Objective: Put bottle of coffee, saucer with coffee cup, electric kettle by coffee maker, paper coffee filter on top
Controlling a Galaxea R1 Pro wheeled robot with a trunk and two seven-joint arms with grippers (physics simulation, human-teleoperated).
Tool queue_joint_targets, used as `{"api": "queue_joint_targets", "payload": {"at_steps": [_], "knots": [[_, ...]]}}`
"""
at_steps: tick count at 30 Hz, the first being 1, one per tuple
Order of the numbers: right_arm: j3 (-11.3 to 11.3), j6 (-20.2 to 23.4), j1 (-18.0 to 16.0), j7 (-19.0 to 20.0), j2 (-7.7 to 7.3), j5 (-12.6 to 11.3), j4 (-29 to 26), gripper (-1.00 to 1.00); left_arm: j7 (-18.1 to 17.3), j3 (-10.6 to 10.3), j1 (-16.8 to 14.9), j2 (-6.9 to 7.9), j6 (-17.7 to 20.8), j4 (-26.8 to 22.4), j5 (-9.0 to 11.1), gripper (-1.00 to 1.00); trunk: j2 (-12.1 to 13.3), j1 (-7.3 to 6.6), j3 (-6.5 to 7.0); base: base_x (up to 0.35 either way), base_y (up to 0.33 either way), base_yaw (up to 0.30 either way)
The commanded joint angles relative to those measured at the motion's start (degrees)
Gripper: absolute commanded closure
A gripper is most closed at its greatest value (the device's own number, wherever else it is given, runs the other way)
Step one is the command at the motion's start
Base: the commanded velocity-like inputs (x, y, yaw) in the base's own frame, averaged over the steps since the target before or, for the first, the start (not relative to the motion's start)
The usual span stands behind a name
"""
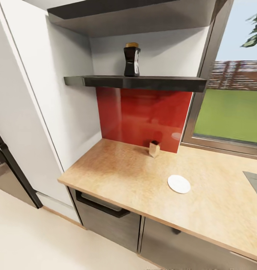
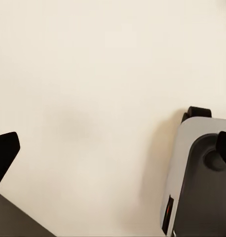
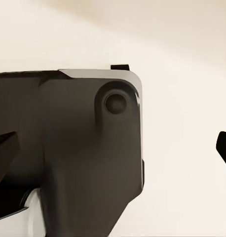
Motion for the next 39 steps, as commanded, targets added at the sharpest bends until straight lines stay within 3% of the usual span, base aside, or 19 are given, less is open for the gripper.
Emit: {"api": "queue_joint_targets", "payload": {"at_steps": [1, 16, 21, 35, 39], "knots": [[0.1, -0.2, -0.1, 0.0, 0.00, -0.4, 0.1, -1.00, 0.2, 0.4, -0.1, 0.01, -0.3, 0.2, -0.6, -1.00, -0.1, 0.03, -0.12, 0.000, 0.000, -0.266], [0.1, 0.0, -0.1, 0.2, -0.35, -0.3, 2.1, -1.00, 0.0, 0.7, 1.6, -0.13, -0.1, 0.5, -0.3, -1.00, -0.1, 0.03, -0.12, -0.031, 0.240, -0.265], [-0.1, 0.0, -0.1, 0.2, -1.20, -0.4, 3.8, -1.00, -0.1, 0.6, 1.6, -0.54, -0.1, 0.2, -0.6, -1.00, -0.1, 0.03, -0.12, -0.042, 0.300, -0.265], [-0.2, 0.0, -0.1, -0.3, -2.15, -0.5, 4.2, -1.00, -0.1, 0.4, 1.6, -0.27, -0.2, -0.4, -0.7, -1.00, -0.1, 0.03, -0.12, -0.211, 0.251, -0.265], [-0.2, 0.0, -0.1, -0.3, -2.17, -0.5, 4.1, -1.00, -0.1, -0.8, 1.6, -0.46, -0.3, -0.4, -0.7, -1.00, -0.1, 0.03, -0.12, -0.259, 0.215, -0.189]]}}
